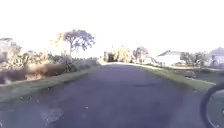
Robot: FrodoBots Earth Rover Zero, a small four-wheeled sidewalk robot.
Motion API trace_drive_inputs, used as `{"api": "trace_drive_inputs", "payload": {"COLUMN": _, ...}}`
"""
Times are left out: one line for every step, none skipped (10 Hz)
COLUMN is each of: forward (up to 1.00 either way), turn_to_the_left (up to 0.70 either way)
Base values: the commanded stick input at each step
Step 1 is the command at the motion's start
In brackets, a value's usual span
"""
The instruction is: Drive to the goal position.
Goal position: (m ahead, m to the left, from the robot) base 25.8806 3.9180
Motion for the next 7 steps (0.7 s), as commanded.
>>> {"api": "trace_drive_inputs", "payload": {"forward": 1.0, "turn_to_the_left": 0.0}}
{"api": "trace_drive_inputs", "payload": {"forward": 1.0, "turn_to_the_left": 0.0}}
{"api": "trace_drive_inputs", "payload": {"forward": 1.0, "turn_to_the_left": 0.0}}
{"api": "trace_drive_inputs", "payload": {"forward": 1.0, "turn_to_the_left": 0.0}}
{"api": "trace_drive_inputs", "payload": {"forward": 1.0, "turn_to_the_left": 0.0}}
{"api": "trace_drive_inputs", "payload": {"forward": 1.0, "turn_to_the_left": 0.0}}
{"api": "trace_drive_inputs", "payload": {"forward": 1.0, "turn_to_the_left": 0.0}}
